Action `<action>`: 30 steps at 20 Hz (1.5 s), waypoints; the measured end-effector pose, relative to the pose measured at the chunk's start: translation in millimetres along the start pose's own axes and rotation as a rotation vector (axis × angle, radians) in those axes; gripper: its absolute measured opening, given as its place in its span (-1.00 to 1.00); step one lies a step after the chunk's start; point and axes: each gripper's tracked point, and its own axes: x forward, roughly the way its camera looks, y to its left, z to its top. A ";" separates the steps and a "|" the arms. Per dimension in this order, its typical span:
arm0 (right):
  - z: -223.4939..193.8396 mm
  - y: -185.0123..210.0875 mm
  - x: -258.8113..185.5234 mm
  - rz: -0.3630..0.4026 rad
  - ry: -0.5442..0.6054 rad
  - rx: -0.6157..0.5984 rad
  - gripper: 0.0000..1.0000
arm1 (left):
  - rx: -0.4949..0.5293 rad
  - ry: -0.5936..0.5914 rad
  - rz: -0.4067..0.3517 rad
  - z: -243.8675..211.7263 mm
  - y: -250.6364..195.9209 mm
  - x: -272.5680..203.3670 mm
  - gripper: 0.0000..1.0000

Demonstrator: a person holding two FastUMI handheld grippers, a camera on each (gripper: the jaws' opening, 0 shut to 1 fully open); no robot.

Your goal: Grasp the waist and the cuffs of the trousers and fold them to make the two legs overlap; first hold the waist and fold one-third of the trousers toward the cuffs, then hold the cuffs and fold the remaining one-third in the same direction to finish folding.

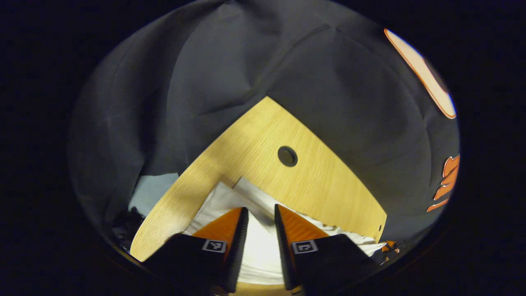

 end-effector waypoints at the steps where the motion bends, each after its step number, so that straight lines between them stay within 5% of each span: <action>1: 1.8 6.3 1.0 0.016 -0.008 -0.020 -0.61 | 0.002 -0.024 -0.006 4.3 -1.9 -8.9 0.23; 2: 4.2 10.1 -2.1 0.036 -0.010 -0.040 -0.52 | 0.008 -0.041 -0.004 8.2 -3.6 -16.0 0.25; 3: 6.8 11.4 -4.7 0.044 -0.016 -0.062 -0.10 | 0.019 -0.053 0.001 11.4 -5.3 -22.2 0.43; 4: 10.6 7.7 -7.0 0.037 -0.021 -0.091 -0.23 | 0.032 -0.061 0.008 11.3 -7.2 -28.8 0.60; 6: 11.3 -6.1 -15.8 0.006 -0.025 -0.162 -0.01 | 0.051 -0.071 -0.007 6.7 -20.2 -39.9 0.96; 9: 7.9 -36.1 -37.0 -0.062 -0.031 -0.273 0.37 | 0.135 -0.085 -0.006 -2.4 -38.2 -56.1 0.99; 10: 5.7 -45.2 -40.6 -0.077 -0.023 -0.294 0.25 | 0.172 -0.097 0.015 -4.6 -40.4 -61.2 0.93; 11: 5.8 -52.5 -39.2 -0.095 -0.017 -0.310 0.59 | 0.214 -0.119 0.043 -3.6 -41.7 -64.5 1.00; 13: 4.0 -69.7 -42.8 -0.135 -0.007 -0.333 0.72 | 0.284 -0.151 0.046 -4.4 -56.6 -79.7 0.96; 22: -3.1 -128.5 -26.9 -0.243 0.042 -0.312 0.95 | 0.552 -0.316 0.077 -20.9 -121.0 -146.7 0.99; 30: 3.2 -118.4 1.1 -0.232 -0.005 -0.262 0.92 | 0.632 -0.371 0.037 -72.4 -166.1 -195.4 0.98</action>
